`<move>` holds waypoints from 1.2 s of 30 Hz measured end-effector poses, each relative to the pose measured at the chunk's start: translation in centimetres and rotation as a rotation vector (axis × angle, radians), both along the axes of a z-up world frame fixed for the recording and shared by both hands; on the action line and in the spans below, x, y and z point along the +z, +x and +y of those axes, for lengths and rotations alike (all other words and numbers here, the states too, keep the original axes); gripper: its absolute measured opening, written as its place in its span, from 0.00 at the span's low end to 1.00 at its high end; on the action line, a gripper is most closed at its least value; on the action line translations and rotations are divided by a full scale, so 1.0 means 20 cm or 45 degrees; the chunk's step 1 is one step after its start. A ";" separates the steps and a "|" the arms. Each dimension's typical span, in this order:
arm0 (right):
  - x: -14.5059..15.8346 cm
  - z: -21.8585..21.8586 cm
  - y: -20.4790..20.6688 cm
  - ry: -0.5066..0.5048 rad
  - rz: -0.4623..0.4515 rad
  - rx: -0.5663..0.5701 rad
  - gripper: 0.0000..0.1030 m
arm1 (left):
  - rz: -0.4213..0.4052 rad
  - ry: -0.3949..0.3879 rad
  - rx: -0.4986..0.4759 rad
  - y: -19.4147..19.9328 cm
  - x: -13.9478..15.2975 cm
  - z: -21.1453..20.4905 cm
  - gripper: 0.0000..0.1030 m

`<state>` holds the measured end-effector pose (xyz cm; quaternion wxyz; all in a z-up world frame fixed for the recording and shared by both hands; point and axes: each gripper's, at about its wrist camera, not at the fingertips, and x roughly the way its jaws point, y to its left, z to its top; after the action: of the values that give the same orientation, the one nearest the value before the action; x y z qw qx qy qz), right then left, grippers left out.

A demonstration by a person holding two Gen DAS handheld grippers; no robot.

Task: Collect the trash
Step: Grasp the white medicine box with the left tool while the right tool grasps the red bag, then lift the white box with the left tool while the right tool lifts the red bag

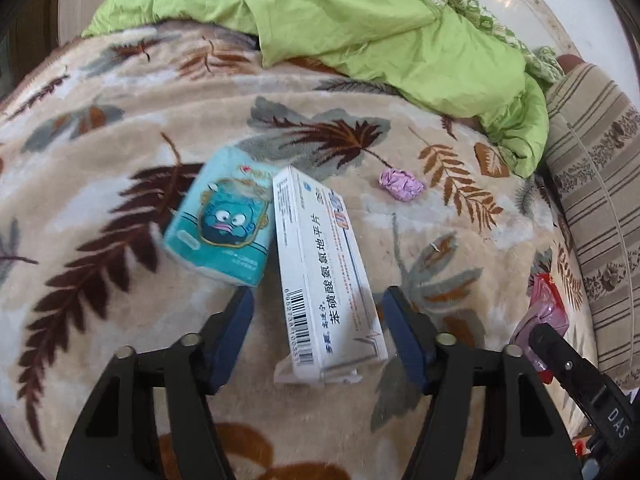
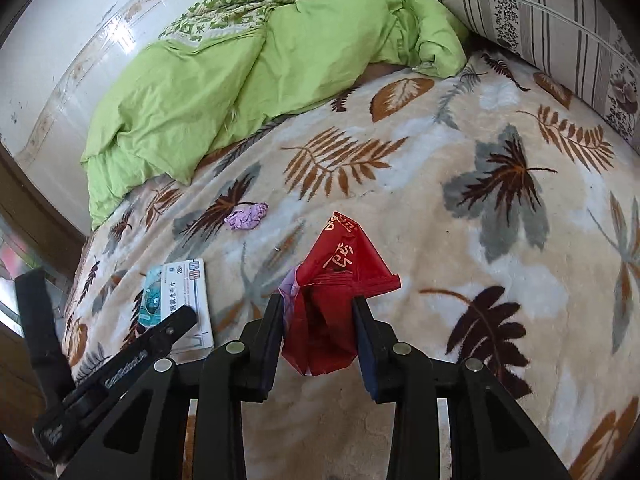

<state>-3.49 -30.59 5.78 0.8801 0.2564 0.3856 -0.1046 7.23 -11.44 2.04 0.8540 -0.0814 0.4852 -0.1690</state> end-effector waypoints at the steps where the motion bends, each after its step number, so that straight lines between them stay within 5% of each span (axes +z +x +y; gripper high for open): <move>1: -0.01 -0.01 0.01 -0.018 0.003 -0.017 0.35 | -0.008 0.009 -0.009 0.00 -0.01 -0.01 0.48; 2: -0.02 -0.02 0.02 -0.019 0.005 -0.027 0.35 | -0.033 0.023 -0.025 0.00 -0.01 -0.02 0.46; 4: -0.04 -0.04 0.05 -0.003 0.013 -0.038 0.35 | -0.058 0.014 -0.079 -0.01 0.00 -0.05 0.25; 6: -0.04 -0.04 0.08 -0.009 0.013 -0.045 0.35 | -0.079 0.021 -0.085 -0.02 0.01 -0.05 0.18; 16: 0.01 0.05 0.10 -0.093 -0.067 0.031 0.35 | -0.210 -0.001 -0.068 -0.13 0.18 0.04 0.17; 23: 0.03 0.14 0.10 -0.130 -0.110 0.139 0.35 | -0.360 0.167 0.066 -0.16 0.25 0.14 0.17; 36: 0.08 0.24 0.09 -0.204 -0.188 0.246 0.35 | -0.400 0.236 0.085 -0.17 0.25 0.15 0.17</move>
<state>-1.70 -25.75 7.39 0.9297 0.1539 0.3332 -0.0307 3.84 -8.54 7.04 0.9283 0.0090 0.3564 -0.1060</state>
